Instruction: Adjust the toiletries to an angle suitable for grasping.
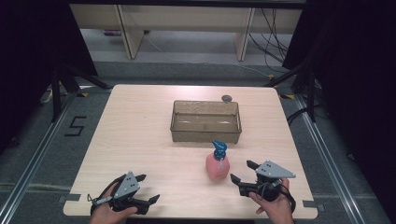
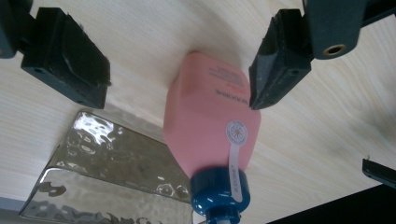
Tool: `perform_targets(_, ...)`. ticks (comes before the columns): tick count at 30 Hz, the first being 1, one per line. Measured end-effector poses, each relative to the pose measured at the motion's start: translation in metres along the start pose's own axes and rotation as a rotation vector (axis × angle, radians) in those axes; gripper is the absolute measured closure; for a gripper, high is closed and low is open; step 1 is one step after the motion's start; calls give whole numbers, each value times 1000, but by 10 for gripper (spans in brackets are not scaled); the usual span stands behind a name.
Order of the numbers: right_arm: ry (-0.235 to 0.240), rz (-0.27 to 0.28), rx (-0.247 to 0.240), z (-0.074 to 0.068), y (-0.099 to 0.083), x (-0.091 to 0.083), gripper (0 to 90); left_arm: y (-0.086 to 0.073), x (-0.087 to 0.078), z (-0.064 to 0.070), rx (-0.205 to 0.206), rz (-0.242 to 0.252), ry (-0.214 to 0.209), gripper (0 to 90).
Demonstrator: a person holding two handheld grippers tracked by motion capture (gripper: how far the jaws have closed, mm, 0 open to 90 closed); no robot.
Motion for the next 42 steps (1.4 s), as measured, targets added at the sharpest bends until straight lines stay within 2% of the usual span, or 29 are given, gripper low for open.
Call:
perform_targets(1,-4,6,-30,2,2,1,218,-1,-1,-2,22,-14,3,151)
perform_targets(2,-4,6,-30,2,2,1,218,-1,-1,-2,22,-14,3,150)
perform_targets(3,2,7,-10,0,2,1,219,-1,-1,-2,19,-13,5,150)
perform_targets(4,-1,7,-36,1,4,2,221,1,1,0,-9,16,-5,151)
perform_targets(5,10,7,-38,-1,6,3,226,1,1,0,-9,16,-5,150)
perform_targets(6,17,3,-27,-3,6,4,227,-1,-1,-2,21,-9,-1,151)
perform_targets(7,17,11,-10,-6,7,5,227,-1,-1,-2,32,-16,1,150)
perform_targets(9,24,26,-49,-6,11,9,230,0,0,-1,15,1,-3,150)
perform_targets(10,24,26,-49,-6,11,9,230,0,0,-1,15,1,-3,150)
perform_targets(11,27,8,-18,-10,10,9,231,1,1,-1,9,8,-6,150)
perform_targets(12,27,9,-50,-10,12,11,233,0,0,-1,27,-6,-7,151)
perform_targets(14,26,25,-85,-9,16,15,236,-1,-1,-3,34,-12,-2,151)
perform_targets(15,26,25,-85,-9,16,15,236,-1,-1,-3,34,-12,-2,151)
perform_targets(16,27,36,-78,-12,18,18,239,2,1,1,-7,24,-9,151)
perform_targets(19,39,27,-72,-15,19,20,242,1,1,2,-4,21,-14,150)
perform_targets(21,41,38,-64,-18,21,25,247,0,0,-2,24,0,-5,151)
perform_targets(22,39,37,-70,-17,21,25,247,2,1,2,-7,26,-13,151)
perform_targets(24,38,35,-77,-18,22,26,249,1,1,2,-3,19,-13,150)
perform_targets(26,38,39,-81,-18,23,27,249,0,-1,-2,28,-6,-3,150)
perform_targets(27,36,40,-86,-17,23,28,250,0,0,-2,23,1,-4,150)
perform_targets(28,34,29,-69,-18,23,28,251,0,0,-2,25,0,-5,150)
perform_targets(29,31,44,-98,-16,24,29,250,2,1,1,-4,22,-13,150)
perform_targets(31,45,30,-62,-20,24,29,251,-1,-1,-3,35,-11,-2,150)
perform_targets(34,35,39,-82,-18,25,31,252,0,0,-2,23,0,-4,150)
perform_targets(35,43,39,-77,-19,25,32,252,1,1,2,-4,19,-13,151)
perform_targets(36,43,39,-77,-19,25,32,252,1,1,2,-4,19,-13,150)
perform_targets(38,45,47,-86,-18,26,33,251,-1,-1,-3,31,-9,-2,150)
perform_targets(41,43,44,-96,-18,27,34,254,0,0,1,10,9,-14,151)
perform_targets(42,42,39,-91,-19,27,34,255,-1,-1,-2,32,-8,-6,151)
Point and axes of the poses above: each handheld gripper's, and its own axes: x roughly forward along the jaws, y roughly out of its top, z roughly to its right, the point moved 8 cm from there along x, roughly forward along the jaws, and after that the axes turned 1 degree about x, right-handed, at the moved point
